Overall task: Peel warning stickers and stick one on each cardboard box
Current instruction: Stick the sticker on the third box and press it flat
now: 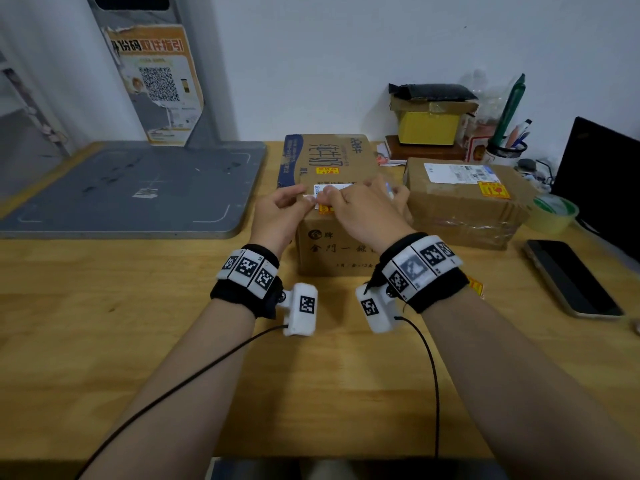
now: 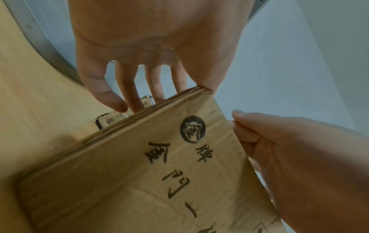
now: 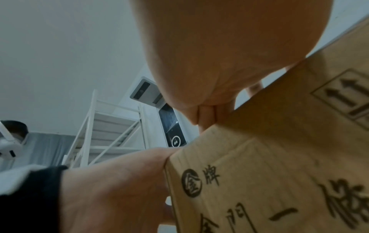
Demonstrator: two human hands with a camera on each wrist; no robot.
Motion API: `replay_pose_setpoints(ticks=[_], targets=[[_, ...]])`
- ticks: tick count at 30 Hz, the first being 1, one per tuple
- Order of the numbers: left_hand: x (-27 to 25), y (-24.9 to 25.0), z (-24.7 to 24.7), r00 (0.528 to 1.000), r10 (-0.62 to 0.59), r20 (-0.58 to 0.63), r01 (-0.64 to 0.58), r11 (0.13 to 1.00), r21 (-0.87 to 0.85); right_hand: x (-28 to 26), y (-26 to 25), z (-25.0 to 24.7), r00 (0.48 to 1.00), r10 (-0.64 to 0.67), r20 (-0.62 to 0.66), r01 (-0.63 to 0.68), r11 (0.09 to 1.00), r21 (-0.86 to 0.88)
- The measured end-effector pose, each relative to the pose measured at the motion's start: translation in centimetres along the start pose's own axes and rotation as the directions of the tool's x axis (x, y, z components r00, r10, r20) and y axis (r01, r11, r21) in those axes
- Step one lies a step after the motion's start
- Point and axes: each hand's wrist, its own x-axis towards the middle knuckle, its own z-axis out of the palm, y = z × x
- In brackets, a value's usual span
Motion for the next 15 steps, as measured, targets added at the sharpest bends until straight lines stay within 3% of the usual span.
replay_pose_setpoints(ticks=[5,10,15], targets=[[-0.15,0.02,0.04,1.000,-0.009,-0.002,0.009,1.000,-0.008,0.50,-0.14,-0.12,1.000,0.012,0.029,-0.010,0.999,-0.045],[-0.10,0.13,0.11,1.000,-0.007,0.003,0.007,1.000,-0.008,-0.19,-0.21,0.32,1.000,-0.012,-0.022,0.008,0.987,-0.162],[-0.34,0.10,0.13,1.000,-0.009,0.000,0.008,1.000,-0.019,0.72,-0.39,0.33,0.999,0.019,0.027,-0.015,0.987,-0.158]])
